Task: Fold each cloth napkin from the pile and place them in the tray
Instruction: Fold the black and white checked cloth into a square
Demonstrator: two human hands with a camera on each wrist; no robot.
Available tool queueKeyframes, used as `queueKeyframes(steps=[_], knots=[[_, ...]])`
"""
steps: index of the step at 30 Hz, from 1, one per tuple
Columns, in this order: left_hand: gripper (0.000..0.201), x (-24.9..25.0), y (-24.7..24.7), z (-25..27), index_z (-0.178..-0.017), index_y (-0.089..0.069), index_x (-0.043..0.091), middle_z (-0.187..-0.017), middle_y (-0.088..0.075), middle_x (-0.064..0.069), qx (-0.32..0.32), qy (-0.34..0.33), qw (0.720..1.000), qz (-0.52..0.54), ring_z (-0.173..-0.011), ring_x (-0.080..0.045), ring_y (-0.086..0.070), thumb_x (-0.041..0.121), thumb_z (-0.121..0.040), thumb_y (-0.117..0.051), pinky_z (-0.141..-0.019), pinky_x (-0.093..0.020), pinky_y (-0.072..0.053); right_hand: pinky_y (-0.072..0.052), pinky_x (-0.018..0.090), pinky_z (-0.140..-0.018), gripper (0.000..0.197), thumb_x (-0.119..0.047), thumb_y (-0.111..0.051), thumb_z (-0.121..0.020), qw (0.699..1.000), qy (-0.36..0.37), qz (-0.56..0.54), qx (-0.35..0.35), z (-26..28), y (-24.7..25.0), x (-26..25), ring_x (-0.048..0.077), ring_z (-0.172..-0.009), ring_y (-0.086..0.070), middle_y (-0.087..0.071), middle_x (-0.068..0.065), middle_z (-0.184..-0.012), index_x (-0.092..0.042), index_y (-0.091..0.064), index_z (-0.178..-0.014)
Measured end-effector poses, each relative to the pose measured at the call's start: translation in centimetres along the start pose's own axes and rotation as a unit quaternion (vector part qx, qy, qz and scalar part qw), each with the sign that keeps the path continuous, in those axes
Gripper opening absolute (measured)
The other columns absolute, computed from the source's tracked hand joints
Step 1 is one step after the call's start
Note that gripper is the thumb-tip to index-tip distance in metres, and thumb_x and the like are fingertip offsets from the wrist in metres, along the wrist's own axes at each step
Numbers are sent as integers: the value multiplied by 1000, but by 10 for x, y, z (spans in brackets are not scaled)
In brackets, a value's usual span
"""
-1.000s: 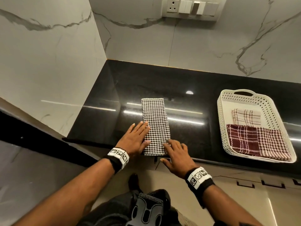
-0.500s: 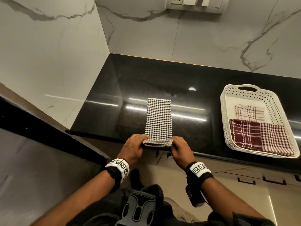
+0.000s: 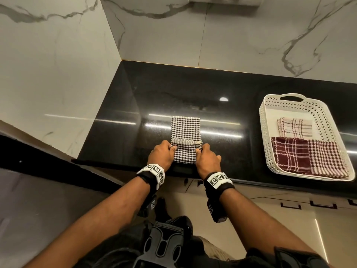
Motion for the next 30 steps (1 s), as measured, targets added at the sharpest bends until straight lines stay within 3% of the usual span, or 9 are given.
queueKeyframes(steps=[3, 5, 7, 9, 16, 19, 24, 27, 30], knots=[[26, 6, 4, 7, -107, -49, 16, -103, -64, -10, 49, 10, 999, -12, -94, -34, -63, 40, -97, -51, -78, -41, -48, -38, 51, -93, 32, -34, -41, -100, 998, 4, 19, 53, 7, 1, -3, 33, -109, -56, -60, 11, -117, -13, -43, -124], [30, 11, 3, 15, -116, -50, 13, -113, -60, -10, 117, -109, 986, -40, -101, -32, -59, 32, -93, -52, -85, -43, -47, -33, 55, -104, 50, -30, -44, -97, 990, 87, 61, 93, 16, 5, -9, 31, -127, -42, -46, 11, -137, -11, -36, -143], [46, 12, -10, 21, -133, -52, 10, -134, -55, -12, 112, -286, 943, -125, -122, -33, -53, 28, -91, -47, -103, -46, -43, -9, 58, -120, 62, -26, -38, -100, 977, 188, 101, 20, 23, -1, -15, 28, -150, -13, -20, 11, -161, -10, -17, -156], [57, 5, -25, 20, -149, -40, 9, -156, -38, -12, 55, -384, 897, -213, -144, -31, -34, 29, -96, -39, -119, -46, -28, 6, 60, -120, 66, -29, -30, -103, 956, 241, 151, -68, 25, -14, -12, 22, -152, 13, 2, 6, -167, -12, -1, -159], [77, -35, -17, 8, -156, -23, 9, -164, -19, -10, -49, -307, 907, -283, -151, -24, -19, 60, -100, -16, -122, -47, -18, 20, 58, -116, 98, -77, -20, -90, 952, 184, 226, -97, 13, -11, 7, 26, -151, 20, 19, 7, -164, -11, 9, -157], [82, -36, -13, 13, -156, -21, 7, -164, -17, -13, -36, -277, 924, -260, -152, -26, -17, 63, -98, -11, -122, -48, -13, 23, 58, -113, 107, -77, -28, -88, 966, 130, 211, -73, 16, -5, 1, 29, -149, 25, 28, 13, -160, -6, 18, -153], [74, -23, -17, 19, -157, -20, 7, -165, -12, -12, -34, -364, 894, -260, -153, -24, -11, 52, -98, -29, -123, -47, -13, 12, 60, -118, 93, -68, -27, -94, 938, 239, 223, -114, 18, -3, -2, 23, -149, 24, 19, 10, -165, -11, 11, -157], [80, -32, -18, 16, -156, -21, 7, -165, -13, -11, -56, -340, 900, -267, -153, -24, -12, 60, -97, -26, -121, -49, -19, 16, 58, -117, 100, -78, -20, -90, 946, 204, 220, -120, 12, -3, 11, 23, -150, 23, 22, 10, -163, -10, 12, -157], [88, -31, -10, 15, -156, -22, 5, -165, -14, -14, -50, -359, 890, -276, -153, -26, -10, 68, -95, -28, -122, -50, -15, 13, 58, -119, 104, -79, -23, -88, 954, 212, 184, -101, 11, 3, 17, 23, -149, 26, 26, 8, -162, -10, 14, -156]])
Point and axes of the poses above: each hand's wrist, its own z-axis away from the middle knuckle, its own y-axis out of the back of the hand, x = y × z, the point moved 2 cm from there along -z, towards the middle knuckle
